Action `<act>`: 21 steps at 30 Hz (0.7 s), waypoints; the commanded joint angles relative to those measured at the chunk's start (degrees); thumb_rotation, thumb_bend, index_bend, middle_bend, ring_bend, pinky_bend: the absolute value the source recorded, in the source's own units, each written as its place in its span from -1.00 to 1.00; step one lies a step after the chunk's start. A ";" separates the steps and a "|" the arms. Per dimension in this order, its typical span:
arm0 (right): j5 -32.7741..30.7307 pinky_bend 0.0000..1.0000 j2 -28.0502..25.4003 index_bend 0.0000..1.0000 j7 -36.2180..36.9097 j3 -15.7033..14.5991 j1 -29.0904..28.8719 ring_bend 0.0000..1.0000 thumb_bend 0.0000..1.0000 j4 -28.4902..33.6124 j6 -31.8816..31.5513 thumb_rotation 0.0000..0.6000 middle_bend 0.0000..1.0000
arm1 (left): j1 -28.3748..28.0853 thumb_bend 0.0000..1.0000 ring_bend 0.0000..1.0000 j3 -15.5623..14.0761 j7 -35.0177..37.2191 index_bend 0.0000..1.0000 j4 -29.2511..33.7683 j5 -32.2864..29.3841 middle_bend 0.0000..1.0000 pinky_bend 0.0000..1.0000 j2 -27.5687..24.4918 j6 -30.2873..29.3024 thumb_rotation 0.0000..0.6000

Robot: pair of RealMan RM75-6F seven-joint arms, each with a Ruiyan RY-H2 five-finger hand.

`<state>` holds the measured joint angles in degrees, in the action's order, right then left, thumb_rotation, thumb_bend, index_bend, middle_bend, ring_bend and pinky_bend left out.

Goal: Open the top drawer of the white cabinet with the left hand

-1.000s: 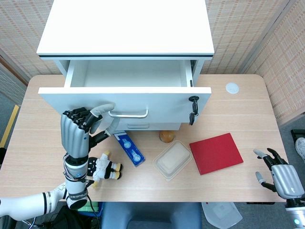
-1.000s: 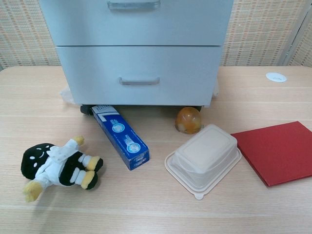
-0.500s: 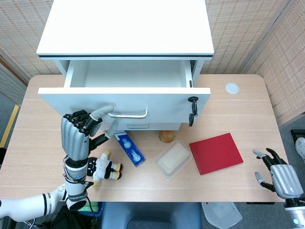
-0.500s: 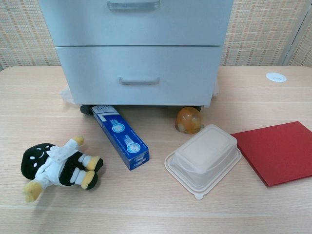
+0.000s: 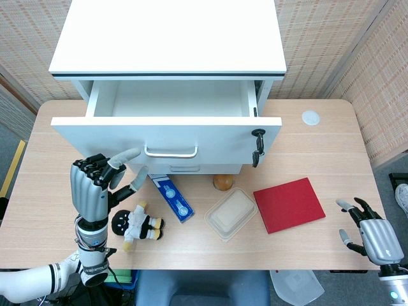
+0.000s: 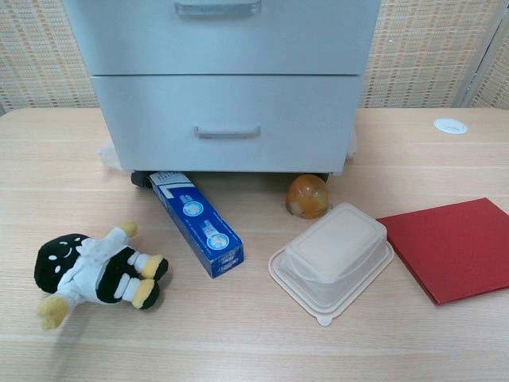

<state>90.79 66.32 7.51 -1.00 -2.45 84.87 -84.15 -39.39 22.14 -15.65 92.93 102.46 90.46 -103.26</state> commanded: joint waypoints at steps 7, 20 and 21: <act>0.31 -0.36 -0.05 -0.62 -0.56 0.19 -0.31 -0.53 -0.33 0.68 -0.13 1.00 -0.37 | 3.78 -0.41 1.00 -0.84 1.82 -0.23 0.59 0.59 1.00 1.00 -3.52 -2.71 1.00; 0.24 -0.36 -0.24 -0.62 -1.07 0.41 -0.54 -0.53 -0.33 1.42 -0.17 1.00 -0.37 | 9.36 -0.41 0.94 -0.58 8.04 -0.04 -3.43 -1.64 0.84 1.00 -7.08 -7.71 1.00; 0.23 -0.36 -0.29 -0.62 -1.07 0.43 -0.58 -0.53 -0.33 1.43 -0.13 1.00 -0.37 | 10.02 -0.41 0.93 -0.56 8.85 -0.01 -3.98 -2.09 0.83 1.00 -7.37 -8.30 1.00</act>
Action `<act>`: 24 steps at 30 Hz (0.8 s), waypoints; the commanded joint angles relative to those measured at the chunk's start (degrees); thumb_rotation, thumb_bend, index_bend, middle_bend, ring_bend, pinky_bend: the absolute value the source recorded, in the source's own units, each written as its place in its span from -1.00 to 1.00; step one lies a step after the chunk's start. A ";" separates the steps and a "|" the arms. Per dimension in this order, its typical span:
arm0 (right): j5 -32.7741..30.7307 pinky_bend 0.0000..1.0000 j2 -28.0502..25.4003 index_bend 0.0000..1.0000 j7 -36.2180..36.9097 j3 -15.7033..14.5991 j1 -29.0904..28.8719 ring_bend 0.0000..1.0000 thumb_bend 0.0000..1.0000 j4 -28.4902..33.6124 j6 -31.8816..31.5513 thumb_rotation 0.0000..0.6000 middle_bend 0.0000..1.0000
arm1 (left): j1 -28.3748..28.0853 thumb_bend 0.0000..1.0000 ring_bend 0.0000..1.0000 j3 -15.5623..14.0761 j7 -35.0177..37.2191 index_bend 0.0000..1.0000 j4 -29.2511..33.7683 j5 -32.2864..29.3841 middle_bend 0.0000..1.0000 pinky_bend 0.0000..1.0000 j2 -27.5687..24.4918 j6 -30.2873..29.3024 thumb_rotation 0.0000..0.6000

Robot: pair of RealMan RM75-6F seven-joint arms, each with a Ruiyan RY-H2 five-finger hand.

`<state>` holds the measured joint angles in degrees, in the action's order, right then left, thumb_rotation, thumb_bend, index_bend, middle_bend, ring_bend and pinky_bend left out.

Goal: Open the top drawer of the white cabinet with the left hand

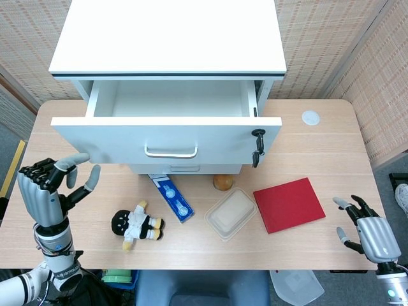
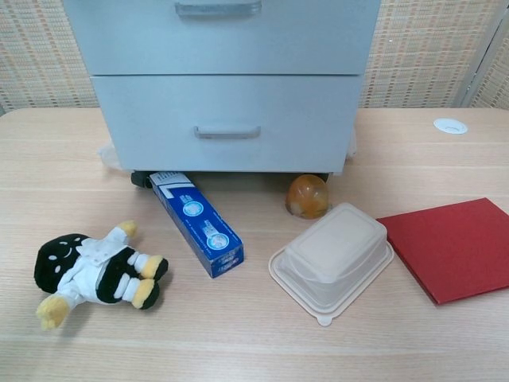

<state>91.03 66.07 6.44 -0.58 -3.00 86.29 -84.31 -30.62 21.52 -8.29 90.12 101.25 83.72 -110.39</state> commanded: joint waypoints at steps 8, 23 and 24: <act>0.08 -0.36 0.06 -0.62 -0.05 0.23 -0.57 -0.53 -0.33 0.10 0.43 1.00 -0.37 | 6.17 -0.33 0.90 -1.38 7.19 0.08 -4.93 -2.89 0.83 1.00 -2.13 -4.91 1.00; 0.05 -0.36 -0.06 -0.62 -1.49 0.24 -1.10 -0.53 -0.33 1.34 1.03 1.00 -0.37 | 13.56 -0.33 0.85 -9.50 14.39 0.10 -12.54 -5.43 0.78 1.00 -2.77 -2.24 1.00; 0.04 -0.36 -0.09 -0.62 -1.56 0.23 -1.13 -0.53 -0.33 1.42 1.07 1.00 -0.37 | 13.94 -0.33 0.83 -9.91 14.80 0.10 -12.81 -6.38 0.77 1.00 -3.01 -1.11 1.00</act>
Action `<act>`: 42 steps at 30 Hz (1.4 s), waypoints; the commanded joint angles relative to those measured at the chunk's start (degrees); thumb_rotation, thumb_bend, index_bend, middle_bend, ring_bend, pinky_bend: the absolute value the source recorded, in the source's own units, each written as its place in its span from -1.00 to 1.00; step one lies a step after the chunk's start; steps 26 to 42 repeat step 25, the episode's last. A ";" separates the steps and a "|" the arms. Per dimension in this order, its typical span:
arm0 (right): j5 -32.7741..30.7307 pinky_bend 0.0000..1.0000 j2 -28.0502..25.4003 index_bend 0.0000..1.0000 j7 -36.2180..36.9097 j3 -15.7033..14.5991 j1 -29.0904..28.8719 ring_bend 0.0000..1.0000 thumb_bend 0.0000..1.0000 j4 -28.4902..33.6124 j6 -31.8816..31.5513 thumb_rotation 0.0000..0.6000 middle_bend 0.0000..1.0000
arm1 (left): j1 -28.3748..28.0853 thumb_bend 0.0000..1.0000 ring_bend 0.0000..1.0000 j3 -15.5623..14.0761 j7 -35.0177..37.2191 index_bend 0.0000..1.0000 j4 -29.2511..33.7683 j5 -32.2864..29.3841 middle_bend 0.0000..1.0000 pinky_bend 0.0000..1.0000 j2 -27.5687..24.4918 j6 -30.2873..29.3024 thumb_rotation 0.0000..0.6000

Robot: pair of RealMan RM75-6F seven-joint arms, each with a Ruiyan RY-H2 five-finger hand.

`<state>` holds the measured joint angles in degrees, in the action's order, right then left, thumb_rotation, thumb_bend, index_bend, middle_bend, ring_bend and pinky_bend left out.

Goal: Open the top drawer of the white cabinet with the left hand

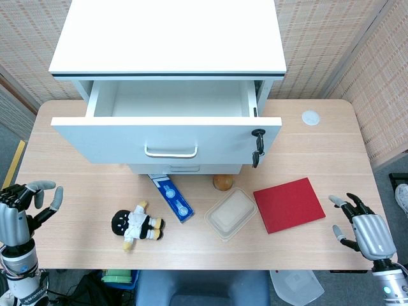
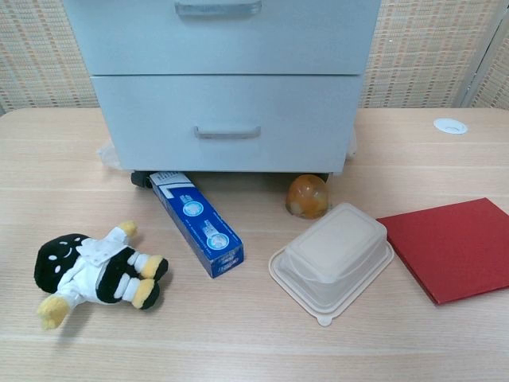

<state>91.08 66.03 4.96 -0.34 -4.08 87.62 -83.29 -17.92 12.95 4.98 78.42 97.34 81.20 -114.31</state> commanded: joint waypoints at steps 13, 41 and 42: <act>-1.16 -0.36 -1.23 -0.62 -0.34 0.19 -0.86 -0.53 -0.33 1.06 1.88 1.00 -0.37 | 5.61 -0.34 0.46 -6.33 -9.93 -0.01 6.89 -20.06 0.51 0.42 -9.32 25.18 1.00; -1.26 -0.36 -1.69 -0.62 -0.15 0.19 -1.53 -0.53 -0.33 1.67 2.83 1.00 -0.35 | 9.39 -0.34 0.32 -8.84 -16.03 -0.14 9.59 -19.51 0.38 0.23 -10.87 24.07 1.00; -1.26 -0.36 -1.69 -0.62 -0.15 0.19 -1.53 -0.53 -0.33 1.67 2.83 1.00 -0.35 | 9.39 -0.34 0.32 -8.84 -16.03 -0.14 9.59 -19.51 0.38 0.23 -10.87 24.07 1.00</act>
